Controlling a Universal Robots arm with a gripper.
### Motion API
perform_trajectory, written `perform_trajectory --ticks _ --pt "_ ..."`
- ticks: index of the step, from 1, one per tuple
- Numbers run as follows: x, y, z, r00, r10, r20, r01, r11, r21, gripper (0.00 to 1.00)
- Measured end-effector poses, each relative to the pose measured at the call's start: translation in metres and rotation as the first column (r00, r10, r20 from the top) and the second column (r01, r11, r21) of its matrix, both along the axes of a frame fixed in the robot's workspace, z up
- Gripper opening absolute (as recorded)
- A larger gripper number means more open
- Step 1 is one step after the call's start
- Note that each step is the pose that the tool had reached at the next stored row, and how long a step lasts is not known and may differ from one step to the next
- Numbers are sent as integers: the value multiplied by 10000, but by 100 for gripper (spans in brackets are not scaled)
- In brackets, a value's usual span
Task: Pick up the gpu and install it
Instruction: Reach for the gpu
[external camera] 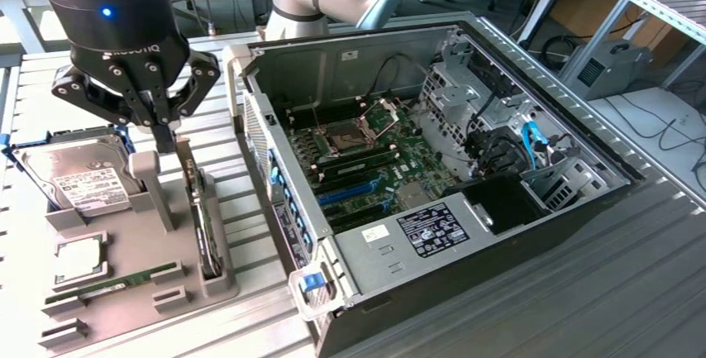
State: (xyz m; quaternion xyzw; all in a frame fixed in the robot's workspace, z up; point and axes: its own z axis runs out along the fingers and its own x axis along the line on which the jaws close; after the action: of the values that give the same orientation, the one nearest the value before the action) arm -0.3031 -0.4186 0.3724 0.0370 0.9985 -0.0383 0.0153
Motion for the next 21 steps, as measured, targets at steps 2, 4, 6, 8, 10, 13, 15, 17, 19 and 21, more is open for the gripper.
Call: perform_trajectory --ticks 2,4,6,8,10,13,15,17,19,21 --pt "0 0 -6 10000 0 0 0 10000 -26 11" --pt "0 0 -8 10000 0 0 0 10000 -36 11" --pt "0 0 -10 10000 0 0 0 10000 -44 11" --pt "0 0 -12 10000 0 0 0 10000 -54 11" --pt "0 -1 -29 10000 0 0 0 9999 -125 11" --pt "0 -1 -32 10000 1 0 -1 9999 -137 11" --pt "0 -1 -35 10000 0 0 0 9999 -147 11" --pt "0 -1 -37 10000 1 0 -1 9999 -157 11" --pt "0 -1 -40 10000 -1 0 1 9999 -167 11" --pt "0 -2 -42 10000 0 0 0 9998 -177 11"
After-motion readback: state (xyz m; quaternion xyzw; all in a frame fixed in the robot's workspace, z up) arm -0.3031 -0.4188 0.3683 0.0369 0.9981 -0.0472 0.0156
